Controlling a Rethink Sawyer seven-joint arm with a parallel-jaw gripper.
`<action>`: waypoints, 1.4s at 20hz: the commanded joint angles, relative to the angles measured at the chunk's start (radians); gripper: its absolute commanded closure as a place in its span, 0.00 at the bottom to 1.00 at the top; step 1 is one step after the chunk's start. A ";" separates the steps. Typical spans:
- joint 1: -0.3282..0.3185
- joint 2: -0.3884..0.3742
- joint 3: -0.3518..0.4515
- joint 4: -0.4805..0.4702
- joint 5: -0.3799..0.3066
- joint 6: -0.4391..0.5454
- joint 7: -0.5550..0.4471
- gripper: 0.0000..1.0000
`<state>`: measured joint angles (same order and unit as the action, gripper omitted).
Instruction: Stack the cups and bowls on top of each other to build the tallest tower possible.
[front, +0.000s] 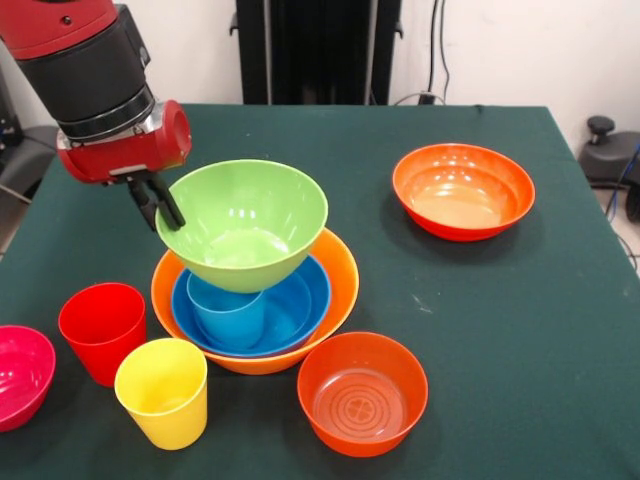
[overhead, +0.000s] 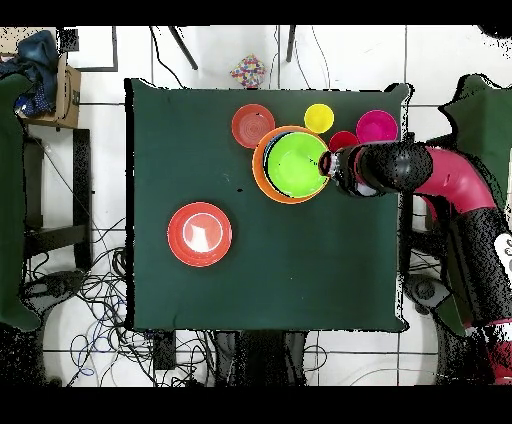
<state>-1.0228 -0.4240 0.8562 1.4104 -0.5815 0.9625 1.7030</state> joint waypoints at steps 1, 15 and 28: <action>0.030 0.047 -0.038 0.002 -0.074 -0.015 -0.247 0.00; 0.035 0.039 -0.041 -0.012 -0.078 -0.001 -0.244 0.00; 0.033 0.038 -0.038 -0.016 -0.075 0.004 -0.244 0.00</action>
<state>-1.0227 -0.4234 0.8561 1.4105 -0.5939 0.9625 1.7028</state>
